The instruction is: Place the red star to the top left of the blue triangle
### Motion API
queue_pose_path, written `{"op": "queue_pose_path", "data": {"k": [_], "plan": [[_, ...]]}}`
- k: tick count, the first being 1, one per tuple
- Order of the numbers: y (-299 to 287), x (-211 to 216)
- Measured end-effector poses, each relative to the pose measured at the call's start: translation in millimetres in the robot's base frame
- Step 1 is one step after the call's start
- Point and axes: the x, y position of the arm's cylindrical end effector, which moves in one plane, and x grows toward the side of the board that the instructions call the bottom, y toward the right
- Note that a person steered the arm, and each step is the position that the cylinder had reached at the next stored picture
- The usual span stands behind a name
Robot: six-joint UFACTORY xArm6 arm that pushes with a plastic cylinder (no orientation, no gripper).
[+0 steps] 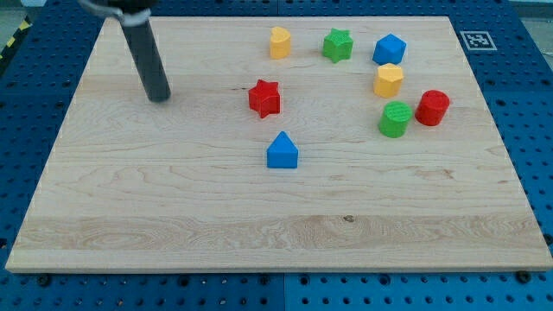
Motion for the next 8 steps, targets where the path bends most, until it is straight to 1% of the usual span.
{"op": "queue_pose_path", "data": {"k": [1, 2, 3, 4, 5, 6, 8], "plan": [[81, 48], [109, 23], [68, -50], [91, -22], [150, 95], [163, 96], [60, -47]]}}
